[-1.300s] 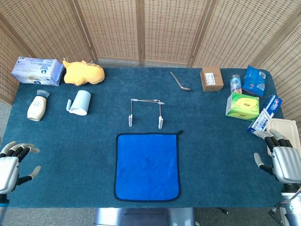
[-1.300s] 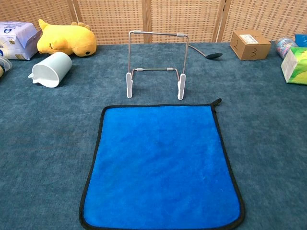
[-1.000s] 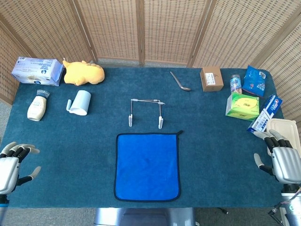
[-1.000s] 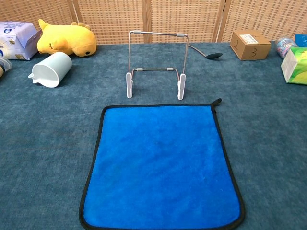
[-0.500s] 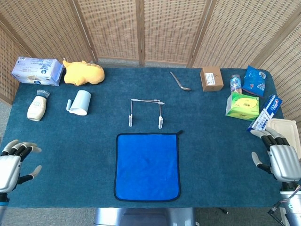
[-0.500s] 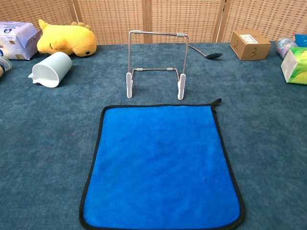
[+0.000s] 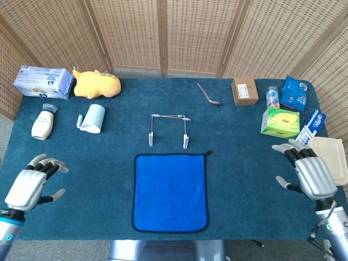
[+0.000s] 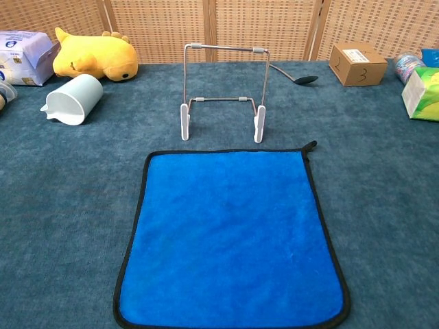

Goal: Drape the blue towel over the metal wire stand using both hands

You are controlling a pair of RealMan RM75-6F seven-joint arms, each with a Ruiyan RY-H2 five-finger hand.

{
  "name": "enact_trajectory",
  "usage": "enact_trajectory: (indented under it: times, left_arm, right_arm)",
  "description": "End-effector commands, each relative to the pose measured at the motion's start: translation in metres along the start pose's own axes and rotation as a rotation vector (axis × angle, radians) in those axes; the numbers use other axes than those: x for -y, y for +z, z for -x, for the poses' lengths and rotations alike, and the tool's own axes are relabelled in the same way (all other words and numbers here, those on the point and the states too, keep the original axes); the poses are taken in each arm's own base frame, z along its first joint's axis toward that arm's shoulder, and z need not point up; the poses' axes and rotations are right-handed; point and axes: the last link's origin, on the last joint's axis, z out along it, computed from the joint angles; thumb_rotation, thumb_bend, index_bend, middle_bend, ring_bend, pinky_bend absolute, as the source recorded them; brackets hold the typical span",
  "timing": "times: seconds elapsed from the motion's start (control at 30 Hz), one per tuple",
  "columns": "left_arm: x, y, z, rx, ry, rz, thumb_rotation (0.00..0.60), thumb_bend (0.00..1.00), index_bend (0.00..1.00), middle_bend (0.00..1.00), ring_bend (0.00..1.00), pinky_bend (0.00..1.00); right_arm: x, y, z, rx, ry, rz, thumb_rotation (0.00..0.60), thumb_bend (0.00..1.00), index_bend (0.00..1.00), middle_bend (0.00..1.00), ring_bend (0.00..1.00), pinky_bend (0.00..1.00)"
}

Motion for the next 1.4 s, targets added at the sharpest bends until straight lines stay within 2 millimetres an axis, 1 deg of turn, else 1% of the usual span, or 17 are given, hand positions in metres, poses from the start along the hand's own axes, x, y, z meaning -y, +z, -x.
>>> enact_trajectory:
  times: [0.03,0.17,0.3,0.47,0.63,0.83,1.0,1.17,1.4]
  left_arm:
    - [-0.006,0.010,0.003,0.002,0.009,0.057,0.600,0.22,0.37,0.34,0.27,0.16]
    - [-0.015,0.019,0.009,-0.006,0.009,0.125,0.600,0.18,0.36,0.33,0.27,0.17]
    - [-0.024,0.027,0.018,0.015,0.026,0.184,0.600,0.18,0.35,0.33,0.28,0.18]
    - [-0.035,0.034,0.022,0.025,0.006,0.223,0.600,0.18,0.34,0.34,0.28,0.18]
    - [-0.043,0.039,0.019,0.025,-0.060,0.250,0.600,0.18,0.34,0.35,0.29,0.18]
    - [-0.046,0.039,0.013,0.010,-0.080,0.261,0.600,0.18,0.35,0.35,0.29,0.19]
    - [-0.045,0.035,0.009,0.000,-0.082,0.259,0.600,0.18,0.35,0.35,0.29,0.19]
    - [-0.040,0.028,0.003,-0.029,-0.095,0.240,0.600,0.18,0.35,0.35,0.29,0.19]
    - [-0.034,0.019,0.000,-0.044,-0.100,0.222,0.600,0.18,0.35,0.35,0.29,0.19]
  right_arm:
    - [0.007,0.010,0.004,0.020,-0.032,-0.064,0.600,0.10,0.24,0.26,0.16,0.24]
    - [0.018,0.018,0.014,0.045,-0.061,-0.135,0.600,0.07,0.24,0.26,0.16,0.24]
    - [0.030,0.026,0.031,0.093,-0.078,-0.209,0.600,0.08,0.24,0.26,0.16,0.24]
    - [0.044,0.031,0.049,0.133,-0.111,-0.308,0.600,0.12,0.23,0.26,0.16,0.25]
    - [0.056,0.038,0.062,0.165,-0.110,-0.373,0.600,0.15,0.23,0.26,0.16,0.24]
    - [0.069,0.046,0.077,0.180,-0.087,-0.434,0.600,0.15,0.23,0.26,0.14,0.25]
    - [0.081,0.051,0.092,0.190,-0.075,-0.489,0.600,0.15,0.23,0.25,0.13,0.25]
    - [0.095,0.058,0.105,0.184,-0.069,-0.546,0.600,0.15,0.23,0.25,0.11,0.24]
    - [0.106,0.064,0.122,0.184,-0.063,-0.596,0.600,0.15,0.23,0.25,0.10,0.23]
